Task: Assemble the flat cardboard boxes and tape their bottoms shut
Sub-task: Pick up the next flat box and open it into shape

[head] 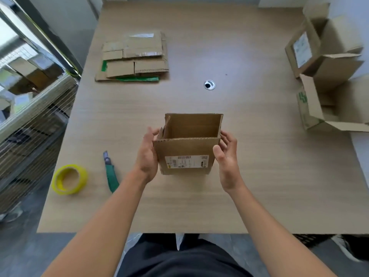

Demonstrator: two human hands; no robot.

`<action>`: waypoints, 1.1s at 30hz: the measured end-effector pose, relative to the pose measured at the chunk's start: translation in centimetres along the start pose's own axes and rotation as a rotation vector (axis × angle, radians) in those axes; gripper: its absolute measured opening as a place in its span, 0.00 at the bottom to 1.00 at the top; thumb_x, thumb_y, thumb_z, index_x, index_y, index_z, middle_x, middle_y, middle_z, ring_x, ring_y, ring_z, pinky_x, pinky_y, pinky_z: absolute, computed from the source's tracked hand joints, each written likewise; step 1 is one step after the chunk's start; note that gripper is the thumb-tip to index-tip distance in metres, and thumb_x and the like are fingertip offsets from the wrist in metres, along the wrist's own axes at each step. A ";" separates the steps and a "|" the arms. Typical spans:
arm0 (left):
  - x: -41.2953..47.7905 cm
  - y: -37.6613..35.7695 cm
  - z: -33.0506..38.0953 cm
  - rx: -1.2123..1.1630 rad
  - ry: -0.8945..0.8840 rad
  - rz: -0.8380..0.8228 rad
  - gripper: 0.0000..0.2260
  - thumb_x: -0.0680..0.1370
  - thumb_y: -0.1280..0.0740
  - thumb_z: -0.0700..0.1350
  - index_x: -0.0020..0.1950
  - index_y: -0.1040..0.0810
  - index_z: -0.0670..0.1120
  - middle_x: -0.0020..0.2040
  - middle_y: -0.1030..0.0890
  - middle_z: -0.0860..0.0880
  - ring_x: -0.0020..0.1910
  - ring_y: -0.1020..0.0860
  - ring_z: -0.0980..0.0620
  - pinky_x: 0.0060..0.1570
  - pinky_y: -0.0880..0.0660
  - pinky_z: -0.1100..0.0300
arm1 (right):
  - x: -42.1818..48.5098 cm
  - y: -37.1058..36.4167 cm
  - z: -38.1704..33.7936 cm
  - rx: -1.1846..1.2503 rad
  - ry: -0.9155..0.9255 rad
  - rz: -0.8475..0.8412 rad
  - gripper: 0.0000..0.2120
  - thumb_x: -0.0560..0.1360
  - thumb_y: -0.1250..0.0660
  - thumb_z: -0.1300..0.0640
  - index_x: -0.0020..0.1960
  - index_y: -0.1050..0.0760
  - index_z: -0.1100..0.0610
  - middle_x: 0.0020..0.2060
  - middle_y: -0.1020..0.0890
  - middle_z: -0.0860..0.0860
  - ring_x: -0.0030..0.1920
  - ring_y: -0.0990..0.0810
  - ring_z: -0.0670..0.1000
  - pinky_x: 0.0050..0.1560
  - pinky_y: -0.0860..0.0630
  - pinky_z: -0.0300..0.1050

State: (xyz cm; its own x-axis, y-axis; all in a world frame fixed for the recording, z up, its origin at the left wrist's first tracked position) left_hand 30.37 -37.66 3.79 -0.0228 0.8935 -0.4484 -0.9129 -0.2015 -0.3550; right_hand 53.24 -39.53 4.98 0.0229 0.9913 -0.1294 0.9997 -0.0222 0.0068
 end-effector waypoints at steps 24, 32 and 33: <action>-5.6 -1.8 -3.4 0.444 -0.235 0.049 0.26 0.76 0.26 0.50 0.66 0.37 0.65 0.66 0.29 0.61 0.68 0.26 0.45 0.56 0.20 0.53 | -1.9 2.8 2.5 -0.178 -0.079 0.031 0.38 0.76 0.26 0.50 0.75 0.46 0.39 0.60 0.31 0.48 0.61 0.29 0.41 0.63 0.26 0.46; -4.8 -1.8 -3.5 0.480 -0.229 0.005 0.14 0.79 0.29 0.46 0.57 0.29 0.62 0.66 0.27 0.43 0.54 0.21 0.45 0.41 0.21 0.61 | -1.5 3.0 2.2 -0.311 0.013 -0.048 0.14 0.81 0.34 0.46 0.64 0.33 0.37 0.58 0.34 0.48 0.60 0.30 0.45 0.69 0.30 0.52; -5.0 -1.6 -3.8 0.490 -0.207 0.010 0.10 0.78 0.29 0.51 0.55 0.28 0.61 0.64 0.26 0.41 0.53 0.22 0.46 0.41 0.23 0.63 | -1.7 2.8 2.2 -0.305 0.030 -0.046 0.09 0.81 0.35 0.45 0.60 0.31 0.39 0.57 0.34 0.48 0.58 0.30 0.43 0.69 0.30 0.50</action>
State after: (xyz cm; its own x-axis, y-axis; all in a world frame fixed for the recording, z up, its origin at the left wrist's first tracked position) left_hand 33.52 -43.31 3.44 -0.0669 0.9631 -0.2608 -0.9945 -0.0431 0.0960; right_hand 56.04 -41.58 2.99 -0.0274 0.9938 -0.1074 0.9524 0.0586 0.2991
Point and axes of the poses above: each hand's wrist, its own x-axis towards the middle knuckle, its own y-axis out of the back of the hand, z = x × y, the point moved 4 cm from there along x, towards the middle knuckle
